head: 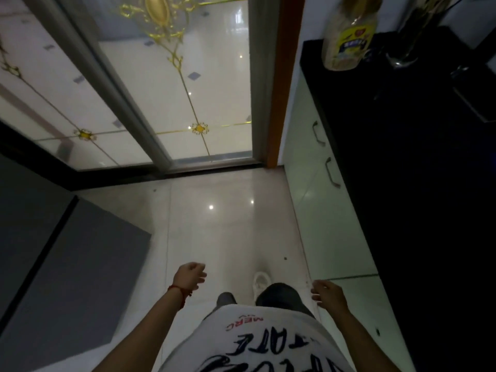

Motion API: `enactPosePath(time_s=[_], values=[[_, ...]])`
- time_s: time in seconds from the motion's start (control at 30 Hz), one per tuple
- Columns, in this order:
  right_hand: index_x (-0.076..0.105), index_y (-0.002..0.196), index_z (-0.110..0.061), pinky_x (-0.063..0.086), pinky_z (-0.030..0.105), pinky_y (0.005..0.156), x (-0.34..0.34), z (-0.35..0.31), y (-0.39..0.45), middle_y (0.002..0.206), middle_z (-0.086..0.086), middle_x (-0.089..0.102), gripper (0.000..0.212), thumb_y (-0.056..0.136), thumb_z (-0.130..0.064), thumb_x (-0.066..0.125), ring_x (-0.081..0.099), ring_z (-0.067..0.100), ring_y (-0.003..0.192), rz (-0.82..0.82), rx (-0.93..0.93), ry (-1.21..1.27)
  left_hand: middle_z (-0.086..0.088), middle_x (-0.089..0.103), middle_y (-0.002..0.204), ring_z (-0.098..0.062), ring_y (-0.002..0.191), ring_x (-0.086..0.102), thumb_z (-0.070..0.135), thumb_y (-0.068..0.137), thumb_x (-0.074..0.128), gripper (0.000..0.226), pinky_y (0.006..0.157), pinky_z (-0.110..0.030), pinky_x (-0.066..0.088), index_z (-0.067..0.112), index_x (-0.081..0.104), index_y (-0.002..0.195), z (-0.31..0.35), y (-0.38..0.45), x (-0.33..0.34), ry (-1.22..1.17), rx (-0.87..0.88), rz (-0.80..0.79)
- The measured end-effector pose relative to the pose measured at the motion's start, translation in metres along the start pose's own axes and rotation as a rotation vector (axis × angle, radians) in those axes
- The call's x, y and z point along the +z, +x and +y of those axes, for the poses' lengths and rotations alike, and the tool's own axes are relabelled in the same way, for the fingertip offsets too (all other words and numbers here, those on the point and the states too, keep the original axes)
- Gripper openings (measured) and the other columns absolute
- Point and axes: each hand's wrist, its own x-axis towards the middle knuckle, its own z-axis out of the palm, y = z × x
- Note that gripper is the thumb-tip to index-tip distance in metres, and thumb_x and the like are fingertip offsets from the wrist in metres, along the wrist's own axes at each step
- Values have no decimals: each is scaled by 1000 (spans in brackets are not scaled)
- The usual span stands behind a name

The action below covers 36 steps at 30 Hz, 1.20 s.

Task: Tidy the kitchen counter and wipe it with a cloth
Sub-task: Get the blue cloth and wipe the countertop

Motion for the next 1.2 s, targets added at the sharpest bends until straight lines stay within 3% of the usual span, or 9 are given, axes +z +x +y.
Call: enactPosePath(time_s=[0.1, 0.23, 0.47, 0.63, 0.73, 0.8, 0.93, 1.07, 1.2], values=[[60, 84, -11, 42, 27, 59, 3, -55, 26, 77, 7, 60, 10, 91, -13, 52, 55, 19, 66, 13, -27, 34, -11, 60, 80, -23, 76, 54, 15, 93, 48, 29, 62, -26, 40, -5, 56, 112, 41, 27, -2, 26, 5, -8], [61, 80, -16, 44, 27, 62, 5, -107, 44, 76, 2, 62, 14, 90, -15, 52, 58, 19, 69, 49, -53, 86, -17, 60, 96, -29, 89, 55, 15, 93, 48, 30, 64, -25, 42, -5, 56, 113, 96, 56, 1, 75, 13, -45], [61, 86, -17, 45, 26, 66, 1, -167, 54, 78, 1, 64, 9, 91, -17, 53, 59, 15, 71, 191, -57, 354, -16, 61, 93, -27, 84, 55, 14, 93, 48, 31, 62, -28, 42, -7, 56, 114, 223, 114, 41, 366, 172, -209], [61, 91, -10, 44, 25, 68, -9, -208, 43, 80, 5, 63, 11, 91, -7, 51, 59, 16, 69, 381, -75, 656, -22, 64, 109, -25, 87, 57, 8, 93, 45, 27, 83, -33, 46, -6, 59, 112, 335, 119, 103, 655, 517, -400], [62, 99, -7, 47, 22, 68, -16, -224, 33, 84, 7, 65, 14, 91, -5, 50, 62, 17, 72, 525, -123, 769, -20, 63, 117, -33, 104, 60, 11, 93, 47, 26, 98, -42, 46, -1, 62, 111, 383, 108, 141, 781, 715, -551], [63, 100, -10, 52, 16, 65, -20, -228, 28, 83, 3, 68, 16, 91, -6, 50, 66, 11, 69, 616, -158, 781, -18, 64, 117, -31, 110, 58, 17, 90, 53, 29, 100, -39, 45, 1, 62, 112, 403, 95, 165, 813, 835, -621], [62, 102, -3, 54, 13, 61, -39, -228, 23, 78, -1, 70, 20, 91, 2, 47, 69, 3, 65, 786, -199, 865, -13, 62, 118, -14, 104, 54, 17, 91, 52, 32, 93, -30, 46, 3, 58, 119, 427, 63, 212, 851, 1103, -757], [63, 101, -13, 53, 21, 72, -74, -234, 24, 88, 1, 68, 17, 92, -6, 50, 67, 7, 75, 913, -199, 873, -12, 55, 128, -25, 118, 50, 33, 91, 44, 43, 99, -32, 41, 8, 54, 125, 438, 48, 261, 1001, 1363, -768], [62, 107, -14, 51, 34, 87, -135, -238, 43, 94, 4, 67, 19, 91, -10, 53, 64, 18, 88, 1028, -182, 797, -12, 49, 140, -32, 132, 41, 46, 81, 24, 66, 105, -46, 37, 10, 50, 130, 437, 52, 315, 1222, 1562, -660]])
